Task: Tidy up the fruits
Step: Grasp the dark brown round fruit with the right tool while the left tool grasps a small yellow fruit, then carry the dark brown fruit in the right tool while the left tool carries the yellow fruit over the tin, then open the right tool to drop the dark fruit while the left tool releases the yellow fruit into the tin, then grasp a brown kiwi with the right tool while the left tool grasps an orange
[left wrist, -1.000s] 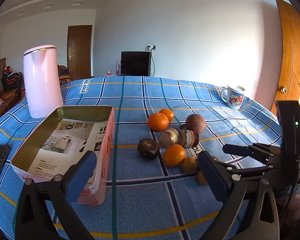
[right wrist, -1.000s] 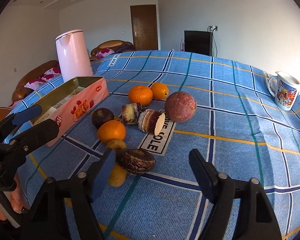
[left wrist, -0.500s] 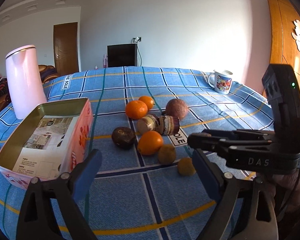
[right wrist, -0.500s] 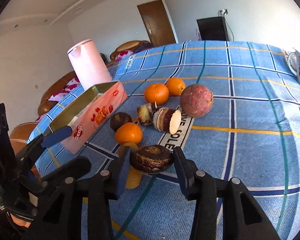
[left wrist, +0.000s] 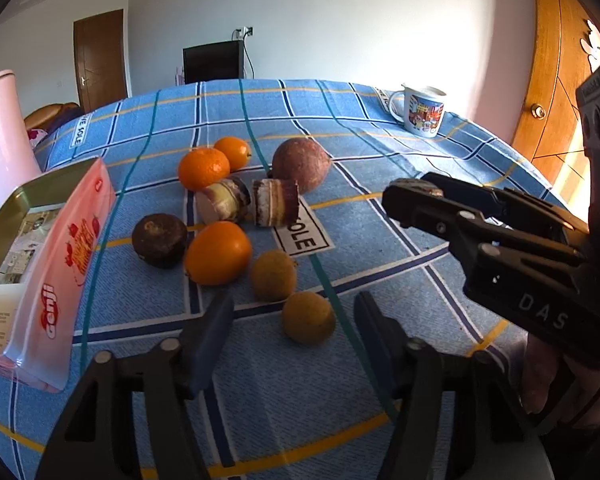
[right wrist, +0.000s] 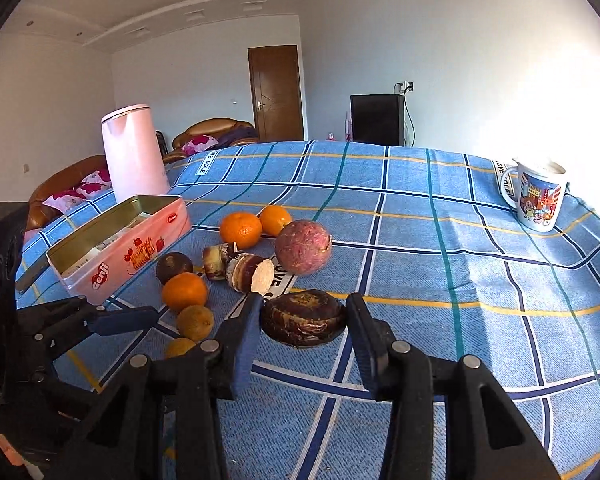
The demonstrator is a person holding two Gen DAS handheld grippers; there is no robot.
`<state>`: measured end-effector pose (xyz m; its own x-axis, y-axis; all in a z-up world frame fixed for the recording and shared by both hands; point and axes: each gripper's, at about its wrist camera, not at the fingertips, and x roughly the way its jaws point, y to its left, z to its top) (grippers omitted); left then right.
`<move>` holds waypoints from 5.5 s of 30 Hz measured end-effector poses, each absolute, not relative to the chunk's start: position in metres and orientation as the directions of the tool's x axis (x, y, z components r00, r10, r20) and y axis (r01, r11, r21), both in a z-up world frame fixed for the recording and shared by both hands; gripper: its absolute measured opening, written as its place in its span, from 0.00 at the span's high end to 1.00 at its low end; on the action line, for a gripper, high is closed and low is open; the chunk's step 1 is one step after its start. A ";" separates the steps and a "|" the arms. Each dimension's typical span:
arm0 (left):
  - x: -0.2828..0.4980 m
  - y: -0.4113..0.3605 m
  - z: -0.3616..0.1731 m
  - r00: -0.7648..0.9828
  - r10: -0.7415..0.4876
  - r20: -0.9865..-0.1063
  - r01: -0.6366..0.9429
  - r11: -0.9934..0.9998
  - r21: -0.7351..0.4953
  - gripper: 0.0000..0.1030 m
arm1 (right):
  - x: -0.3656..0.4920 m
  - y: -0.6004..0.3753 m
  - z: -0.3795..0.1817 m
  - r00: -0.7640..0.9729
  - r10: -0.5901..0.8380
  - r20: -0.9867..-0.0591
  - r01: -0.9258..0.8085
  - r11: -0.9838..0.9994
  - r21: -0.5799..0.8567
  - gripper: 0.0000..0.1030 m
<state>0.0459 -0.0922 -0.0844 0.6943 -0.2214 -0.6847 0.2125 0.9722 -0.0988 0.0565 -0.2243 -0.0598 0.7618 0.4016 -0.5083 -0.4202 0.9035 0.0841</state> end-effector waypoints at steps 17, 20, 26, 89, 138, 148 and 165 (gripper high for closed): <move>0.043 -0.097 -0.085 0.716 -0.230 -0.660 0.241 0.968 -0.075 0.73 | 0.041 -0.226 -0.057 0.797 0.415 -0.440 -0.430 0.900 0.069 0.57; 0.040 -0.094 -0.083 0.729 -0.226 -0.646 0.238 0.969 -0.070 0.73 | 0.039 -0.225 -0.057 0.804 0.411 -0.430 -0.429 0.901 0.060 0.57; 0.031 -0.089 -0.068 0.784 -0.206 -0.586 0.222 0.974 -0.046 0.73 | 0.036 -0.225 -0.056 0.814 0.410 -0.412 -0.429 0.902 0.050 0.57; 0.036 0.122 -0.031 0.884 0.089 -0.459 -0.142 0.986 -0.082 0.73 | 0.073 -0.018 -0.015 0.672 0.586 -0.453 -0.686 0.723 -0.082 0.57; 0.066 0.134 -0.056 0.787 0.096 -0.610 -0.153 0.987 -0.043 0.69 | 0.098 0.047 -0.055 0.570 0.508 -0.645 -0.738 0.662 -0.130 0.53; 0.030 0.114 -0.030 0.856 0.189 -0.481 -0.198 0.980 0.033 0.27 | 0.085 0.009 -0.045 0.602 0.534 -0.594 -0.719 0.687 -0.110 0.34; 0.027 0.031 -0.018 0.893 0.099 -0.440 -0.084 0.995 0.054 0.11 | 0.061 -0.150 -0.036 0.719 0.467 -0.514 -0.556 0.831 -0.023 0.33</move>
